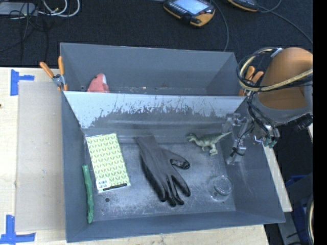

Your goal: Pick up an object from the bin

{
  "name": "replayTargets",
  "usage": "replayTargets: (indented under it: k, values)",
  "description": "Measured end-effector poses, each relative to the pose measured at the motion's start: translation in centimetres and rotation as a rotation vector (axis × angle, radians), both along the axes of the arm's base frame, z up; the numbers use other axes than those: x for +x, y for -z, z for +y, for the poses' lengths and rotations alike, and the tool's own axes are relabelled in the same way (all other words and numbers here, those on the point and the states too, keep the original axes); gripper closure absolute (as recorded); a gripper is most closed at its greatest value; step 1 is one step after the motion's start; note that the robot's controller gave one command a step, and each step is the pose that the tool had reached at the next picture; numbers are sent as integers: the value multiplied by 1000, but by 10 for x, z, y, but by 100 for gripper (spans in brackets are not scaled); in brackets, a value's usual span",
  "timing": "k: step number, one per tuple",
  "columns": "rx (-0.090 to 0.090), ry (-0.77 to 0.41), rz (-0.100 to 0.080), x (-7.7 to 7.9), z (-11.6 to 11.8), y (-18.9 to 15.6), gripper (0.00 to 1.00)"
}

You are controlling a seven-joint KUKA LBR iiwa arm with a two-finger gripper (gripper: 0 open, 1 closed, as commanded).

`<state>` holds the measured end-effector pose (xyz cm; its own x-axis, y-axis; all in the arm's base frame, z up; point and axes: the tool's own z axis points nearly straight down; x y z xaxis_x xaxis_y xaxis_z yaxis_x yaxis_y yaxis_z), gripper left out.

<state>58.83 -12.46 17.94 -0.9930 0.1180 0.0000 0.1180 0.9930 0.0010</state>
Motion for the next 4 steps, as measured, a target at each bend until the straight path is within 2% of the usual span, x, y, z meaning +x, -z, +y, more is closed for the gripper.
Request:
replayTargets:
  k: [1, 2, 3, 4]
  values:
    - [0, 166, -2, 30, 12, 20, 0]
    - [0, 157, 1, 29, -3, 30, 0]
    - [1, 273, -6, 32, 14, 102, 0]
    - [5, 363, 0, 29, 16, 115, 100]
